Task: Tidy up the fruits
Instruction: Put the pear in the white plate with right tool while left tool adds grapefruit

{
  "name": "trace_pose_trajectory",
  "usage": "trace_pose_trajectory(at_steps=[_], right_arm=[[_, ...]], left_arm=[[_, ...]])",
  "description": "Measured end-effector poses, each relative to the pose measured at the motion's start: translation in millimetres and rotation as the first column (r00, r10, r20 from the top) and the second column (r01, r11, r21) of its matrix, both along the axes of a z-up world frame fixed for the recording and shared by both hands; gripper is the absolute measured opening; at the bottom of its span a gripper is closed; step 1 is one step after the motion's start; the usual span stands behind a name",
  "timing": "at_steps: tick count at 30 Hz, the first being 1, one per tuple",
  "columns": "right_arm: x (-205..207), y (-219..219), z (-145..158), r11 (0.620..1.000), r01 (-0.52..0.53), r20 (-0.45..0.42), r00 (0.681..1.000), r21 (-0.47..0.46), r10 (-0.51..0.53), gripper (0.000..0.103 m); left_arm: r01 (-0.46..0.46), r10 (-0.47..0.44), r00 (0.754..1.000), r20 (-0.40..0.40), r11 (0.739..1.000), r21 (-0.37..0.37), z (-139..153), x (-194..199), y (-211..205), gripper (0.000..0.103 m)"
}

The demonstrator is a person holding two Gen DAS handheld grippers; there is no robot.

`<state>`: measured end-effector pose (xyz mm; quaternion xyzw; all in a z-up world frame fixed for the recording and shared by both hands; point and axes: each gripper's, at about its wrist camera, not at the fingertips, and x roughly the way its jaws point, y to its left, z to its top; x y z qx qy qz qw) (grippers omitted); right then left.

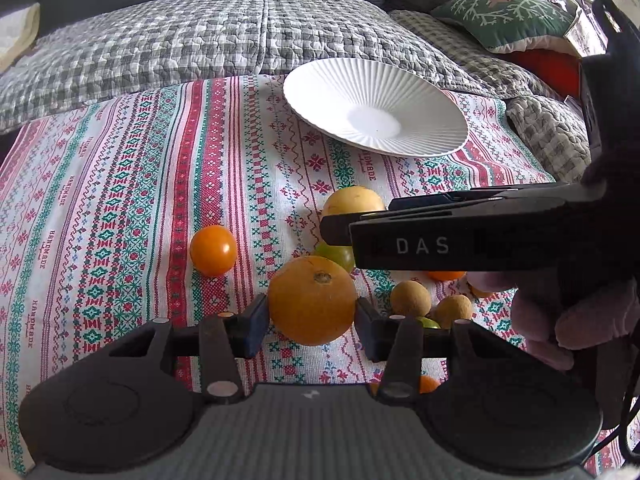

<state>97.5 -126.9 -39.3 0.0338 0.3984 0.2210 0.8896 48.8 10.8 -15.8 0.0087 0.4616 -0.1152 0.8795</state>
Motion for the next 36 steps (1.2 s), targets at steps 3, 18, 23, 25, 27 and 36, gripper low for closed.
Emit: trace_pose_trajectory(at_steps=[3, 18, 23, 25, 27, 36], right_arm=[[1.8, 1.5, -4.0, 1.000, 0.013, -0.008, 1.000, -0.014, -0.013, 0.059], [-5.0, -14.5, 4.6, 0.998, 0.056, -0.025, 0.998, 0.026, -0.055, 0.045], [-8.0, -32.7, 25.1, 0.994, 0.086, 0.019, 0.996, 0.064, -0.087, 0.045], [-3.7, -41.8, 30.2, 0.991, 0.116, 0.033, 0.992, 0.072, -0.118, 0.045], [3.2, -50.1, 34.6, 0.987, 0.146, 0.043, 0.988, 0.066, -0.149, 0.045], [48.0, -79.1, 47.0, 0.970, 0.239, 0.068, 0.968, 0.050, -0.242, 0.045]], left_arm=[[0.000, 0.000, 1.000, -0.004, 1.000, 0.005, -1.6, 0.3, 2.9, 0.035], [-0.042, 0.043, 0.998, 0.043, 0.999, -0.034, 14.4, -3.2, 9.5, 0.035], [-0.019, 0.022, 0.996, 0.082, 0.999, -0.038, 28.6, 5.2, 1.2, 0.035], [0.004, -0.001, 0.995, 0.097, 1.000, -0.030, 32.2, 11.4, -5.1, 0.035], [0.025, -0.023, 0.993, 0.112, 1.000, -0.018, 35.5, 20.0, -11.9, 0.035], [0.102, -0.095, 0.983, 0.156, 0.994, -0.036, 34.4, 80.1, -43.8, 0.035]])
